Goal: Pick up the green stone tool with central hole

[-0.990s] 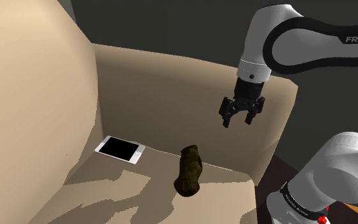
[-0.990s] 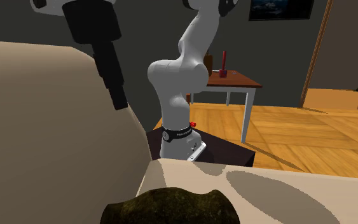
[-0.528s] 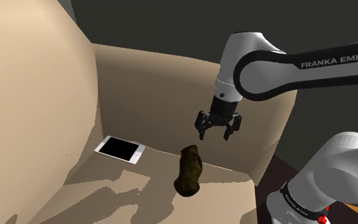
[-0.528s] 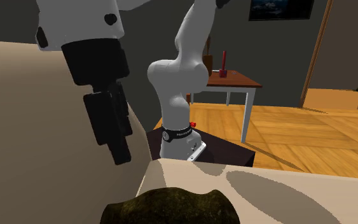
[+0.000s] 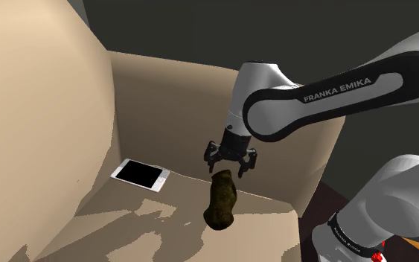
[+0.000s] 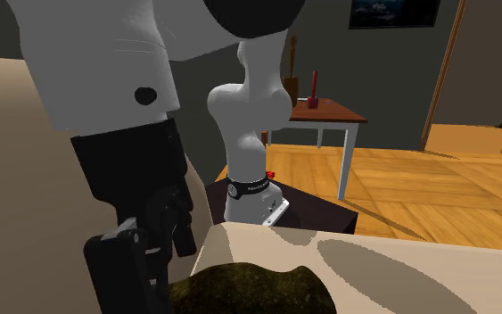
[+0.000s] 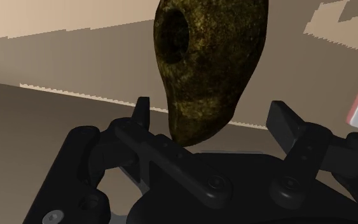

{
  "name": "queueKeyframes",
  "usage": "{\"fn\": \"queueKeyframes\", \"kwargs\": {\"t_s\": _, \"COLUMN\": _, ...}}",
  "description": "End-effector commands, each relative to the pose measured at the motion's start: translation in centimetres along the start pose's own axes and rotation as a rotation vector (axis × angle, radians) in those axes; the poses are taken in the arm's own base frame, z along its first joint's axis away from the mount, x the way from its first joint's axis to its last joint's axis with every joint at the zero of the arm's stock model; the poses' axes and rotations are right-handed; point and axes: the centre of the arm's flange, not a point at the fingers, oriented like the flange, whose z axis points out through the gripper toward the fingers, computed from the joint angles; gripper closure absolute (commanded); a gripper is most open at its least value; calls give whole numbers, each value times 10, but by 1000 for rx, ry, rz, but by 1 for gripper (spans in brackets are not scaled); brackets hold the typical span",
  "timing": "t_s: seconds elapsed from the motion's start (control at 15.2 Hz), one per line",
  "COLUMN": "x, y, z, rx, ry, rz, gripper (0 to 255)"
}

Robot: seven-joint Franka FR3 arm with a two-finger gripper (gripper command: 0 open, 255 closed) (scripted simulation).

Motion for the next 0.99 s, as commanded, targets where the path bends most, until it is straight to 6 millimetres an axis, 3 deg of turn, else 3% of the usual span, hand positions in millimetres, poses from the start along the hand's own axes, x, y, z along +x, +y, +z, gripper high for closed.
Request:
{"fn": "queueKeyframes", "kwargs": {"t_s": 0.0, "x": 2, "y": -1, "z": 11, "rx": 3, "ry": 0, "rz": 6, "gripper": 0}}
{"fn": "queueKeyframes", "kwargs": {"t_s": 0.4, "x": 6, "y": 2, "z": 35, "rx": 3, "ry": 0, "rz": 6, "gripper": 0}}
{"fn": "queueKeyframes", "kwargs": {"t_s": 0.46, "x": 6, "y": 2, "z": 35, "rx": 3, "ry": 0, "rz": 6, "gripper": 255}}
{"fn": "queueKeyframes", "kwargs": {"t_s": 0.92, "x": 6, "y": 2, "z": 35, "rx": 3, "ry": 0, "rz": 6, "gripper": 255}}
